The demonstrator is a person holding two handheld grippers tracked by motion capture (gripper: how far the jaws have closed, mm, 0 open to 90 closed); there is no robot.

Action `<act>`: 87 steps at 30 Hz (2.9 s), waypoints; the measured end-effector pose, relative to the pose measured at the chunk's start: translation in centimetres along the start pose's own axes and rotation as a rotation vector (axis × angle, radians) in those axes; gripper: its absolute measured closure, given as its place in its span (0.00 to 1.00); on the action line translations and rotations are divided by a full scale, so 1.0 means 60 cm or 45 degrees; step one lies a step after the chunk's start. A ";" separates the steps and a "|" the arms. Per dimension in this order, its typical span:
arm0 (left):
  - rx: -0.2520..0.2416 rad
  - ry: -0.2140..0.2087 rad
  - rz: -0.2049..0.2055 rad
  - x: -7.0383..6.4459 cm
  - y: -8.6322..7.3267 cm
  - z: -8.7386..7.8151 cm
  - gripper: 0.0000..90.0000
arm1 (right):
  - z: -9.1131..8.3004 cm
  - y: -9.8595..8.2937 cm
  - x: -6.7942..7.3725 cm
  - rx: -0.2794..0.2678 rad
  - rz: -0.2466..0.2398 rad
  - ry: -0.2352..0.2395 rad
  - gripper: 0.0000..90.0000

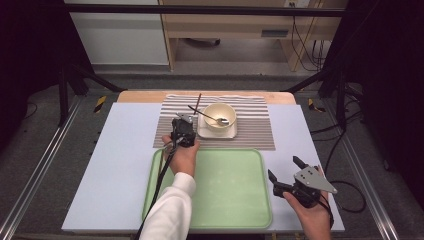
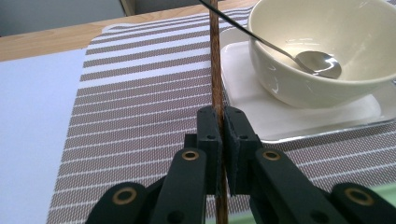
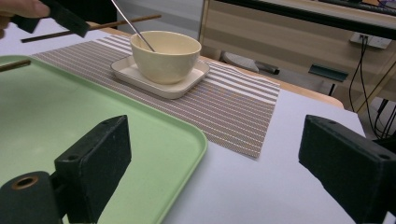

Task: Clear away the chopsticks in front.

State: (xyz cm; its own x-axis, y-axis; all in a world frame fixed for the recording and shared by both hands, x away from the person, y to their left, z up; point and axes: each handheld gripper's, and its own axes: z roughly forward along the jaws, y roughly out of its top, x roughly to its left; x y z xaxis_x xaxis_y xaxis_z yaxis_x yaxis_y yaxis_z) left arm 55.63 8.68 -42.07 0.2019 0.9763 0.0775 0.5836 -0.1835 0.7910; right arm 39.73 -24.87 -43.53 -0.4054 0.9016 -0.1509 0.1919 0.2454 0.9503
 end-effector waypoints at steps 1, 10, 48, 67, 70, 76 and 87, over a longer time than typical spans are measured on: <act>-0.002 0.002 0.000 0.001 -0.002 -0.003 0.95 | 0.000 -0.001 -0.002 0.001 0.003 -0.004 0.10; 0.008 0.008 -0.016 0.020 -0.034 -0.054 0.95 | 0.000 -0.002 -0.006 0.005 0.026 -0.020 0.10; -0.046 -0.037 -0.225 0.076 -0.163 -0.219 0.95 | -0.003 -0.003 -0.008 0.022 0.013 -0.027 0.08; 0.038 -0.018 -0.242 0.062 -0.220 -0.224 0.95 | -0.001 -0.005 -0.007 0.032 0.017 -0.019 0.08; 0.031 -0.021 -0.259 0.062 -0.225 -0.226 0.95 | -0.002 -0.006 -0.008 0.031 0.025 -0.027 0.07; 0.029 -0.014 -0.289 0.067 -0.235 -0.227 0.95 | -0.002 -0.008 -0.005 0.022 0.024 -0.020 0.06; 0.029 0.000 -0.333 0.073 -0.255 -0.238 0.95 | -0.001 -0.010 0.001 0.028 0.004 -0.006 0.05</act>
State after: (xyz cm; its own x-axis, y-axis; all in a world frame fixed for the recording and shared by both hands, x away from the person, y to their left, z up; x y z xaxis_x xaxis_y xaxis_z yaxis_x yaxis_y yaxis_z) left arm 36.36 17.40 -45.16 0.0420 0.9909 -0.1282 0.6336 0.0728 0.7702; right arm 39.54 -24.96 -44.07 -0.4005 0.9040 -0.1494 0.2125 0.2502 0.9446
